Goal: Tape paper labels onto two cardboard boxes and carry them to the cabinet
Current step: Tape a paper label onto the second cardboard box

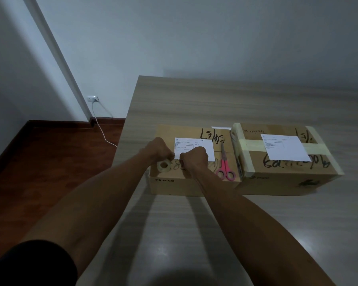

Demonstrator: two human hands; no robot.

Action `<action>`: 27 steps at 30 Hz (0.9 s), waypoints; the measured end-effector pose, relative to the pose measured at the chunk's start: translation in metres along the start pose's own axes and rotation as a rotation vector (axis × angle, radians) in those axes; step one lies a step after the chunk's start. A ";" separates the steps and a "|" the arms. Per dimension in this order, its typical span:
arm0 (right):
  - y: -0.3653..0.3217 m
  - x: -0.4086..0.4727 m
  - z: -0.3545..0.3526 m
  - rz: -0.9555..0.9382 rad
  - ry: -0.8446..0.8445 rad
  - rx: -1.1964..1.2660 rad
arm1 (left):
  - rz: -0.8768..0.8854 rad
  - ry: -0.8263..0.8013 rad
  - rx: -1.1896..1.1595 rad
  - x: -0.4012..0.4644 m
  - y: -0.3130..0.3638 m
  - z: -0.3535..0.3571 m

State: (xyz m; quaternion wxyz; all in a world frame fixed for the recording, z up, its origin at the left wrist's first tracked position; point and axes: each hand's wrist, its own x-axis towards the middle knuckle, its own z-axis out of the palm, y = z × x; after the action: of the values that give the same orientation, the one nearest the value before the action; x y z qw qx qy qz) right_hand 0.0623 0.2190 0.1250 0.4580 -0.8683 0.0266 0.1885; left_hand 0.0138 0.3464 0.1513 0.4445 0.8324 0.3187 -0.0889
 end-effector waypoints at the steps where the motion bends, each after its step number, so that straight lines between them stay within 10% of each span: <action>1: 0.000 0.000 0.000 -0.008 -0.005 -0.024 | -0.001 0.000 -0.003 -0.001 -0.001 0.000; 27: 0.007 0.006 0.006 -0.049 0.017 -0.182 | -0.109 0.067 0.085 0.001 -0.004 0.009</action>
State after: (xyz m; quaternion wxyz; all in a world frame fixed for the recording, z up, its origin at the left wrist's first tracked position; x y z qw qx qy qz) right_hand 0.0645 0.2206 0.1144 0.3816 -0.9082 -0.0081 0.1716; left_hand 0.0137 0.3414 0.1429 0.3923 0.8344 0.3743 -0.0985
